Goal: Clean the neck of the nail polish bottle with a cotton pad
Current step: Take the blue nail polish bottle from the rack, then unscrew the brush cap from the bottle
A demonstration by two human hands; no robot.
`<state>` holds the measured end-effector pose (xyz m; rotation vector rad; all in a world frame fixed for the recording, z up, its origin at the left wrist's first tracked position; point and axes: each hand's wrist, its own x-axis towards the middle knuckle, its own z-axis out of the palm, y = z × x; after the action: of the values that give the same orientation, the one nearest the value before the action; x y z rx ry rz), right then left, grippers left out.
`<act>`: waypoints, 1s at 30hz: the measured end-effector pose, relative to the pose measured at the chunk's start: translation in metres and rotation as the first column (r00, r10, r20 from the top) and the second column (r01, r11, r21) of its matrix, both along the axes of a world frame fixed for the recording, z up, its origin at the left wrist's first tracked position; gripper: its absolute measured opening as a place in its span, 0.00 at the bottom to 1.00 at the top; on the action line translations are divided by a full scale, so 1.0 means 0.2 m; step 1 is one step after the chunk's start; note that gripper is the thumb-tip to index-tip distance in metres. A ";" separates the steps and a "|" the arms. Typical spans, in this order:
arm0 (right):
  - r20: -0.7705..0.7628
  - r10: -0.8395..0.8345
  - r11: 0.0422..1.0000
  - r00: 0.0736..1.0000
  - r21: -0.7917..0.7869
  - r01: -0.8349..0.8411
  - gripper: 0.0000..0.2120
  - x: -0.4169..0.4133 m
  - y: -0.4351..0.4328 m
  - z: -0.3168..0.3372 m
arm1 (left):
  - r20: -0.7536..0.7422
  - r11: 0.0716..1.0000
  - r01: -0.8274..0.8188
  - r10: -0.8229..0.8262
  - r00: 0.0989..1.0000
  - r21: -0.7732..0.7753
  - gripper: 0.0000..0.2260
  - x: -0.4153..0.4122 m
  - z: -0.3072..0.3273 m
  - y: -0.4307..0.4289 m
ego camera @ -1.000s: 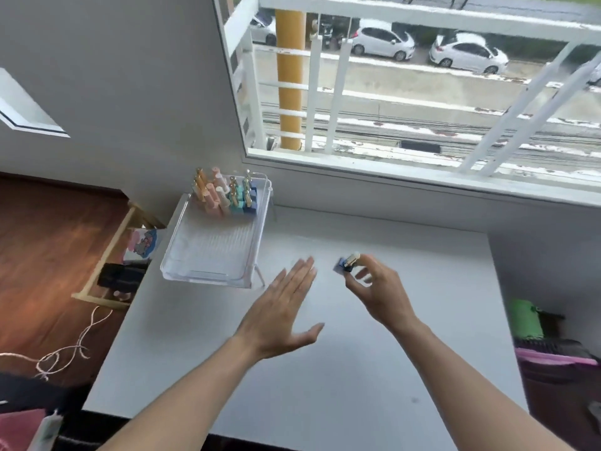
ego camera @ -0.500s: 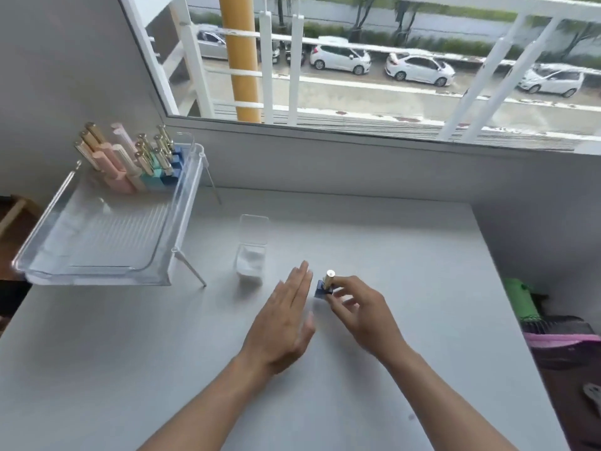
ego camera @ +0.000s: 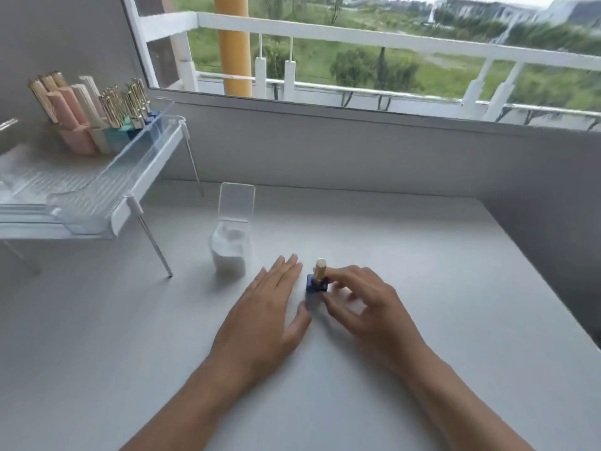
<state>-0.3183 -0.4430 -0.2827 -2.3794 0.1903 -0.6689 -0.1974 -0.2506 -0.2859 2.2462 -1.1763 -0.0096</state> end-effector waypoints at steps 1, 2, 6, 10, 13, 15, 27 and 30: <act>-0.004 -0.001 1.000 1.000 0.002 0.001 0.14 0.00 0.00 0.00 | -0.024 1.000 0.010 -0.011 1.000 -0.018 0.31 0.00 0.01 0.00; -0.010 0.003 1.000 1.000 0.013 -0.003 0.14 0.00 0.00 0.00 | -0.053 0.999 0.016 -0.018 0.998 -0.041 0.31 0.01 0.01 0.01; -0.027 0.007 1.000 1.000 0.024 -0.006 0.15 0.00 -0.01 0.01 | -0.150 0.985 0.022 -0.048 0.988 -0.169 0.25 0.04 0.03 0.03; -0.052 0.005 1.000 0.999 0.030 -0.004 0.14 -0.01 0.01 0.01 | -0.257 0.955 0.022 -0.102 0.961 -0.296 0.14 0.05 0.04 0.05; -0.086 -0.015 0.997 0.996 0.072 0.021 0.15 -0.02 0.01 0.04 | -0.333 0.935 -0.008 -0.118 0.935 -0.354 0.11 0.03 0.07 0.07; -0.103 -0.016 0.995 0.995 0.100 0.026 0.14 -0.03 0.01 0.05 | -0.361 0.934 -0.009 -0.130 0.924 -0.358 0.10 0.03 0.09 0.07; -0.047 -0.011 0.993 0.999 0.118 0.016 0.17 -0.10 0.03 0.09 | -0.233 0.902 0.030 -0.143 0.962 -0.430 0.08 0.01 0.09 0.06; 0.040 -0.071 0.996 0.997 0.060 0.069 0.19 -0.15 0.01 0.13 | -0.089 0.909 0.066 -0.112 0.990 -0.412 0.09 0.01 0.10 0.06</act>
<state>-0.3487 -0.4412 -0.2562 -2.3091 0.2725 -0.7359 -0.1945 -0.2388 -0.2662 1.8007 -1.1037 0.0695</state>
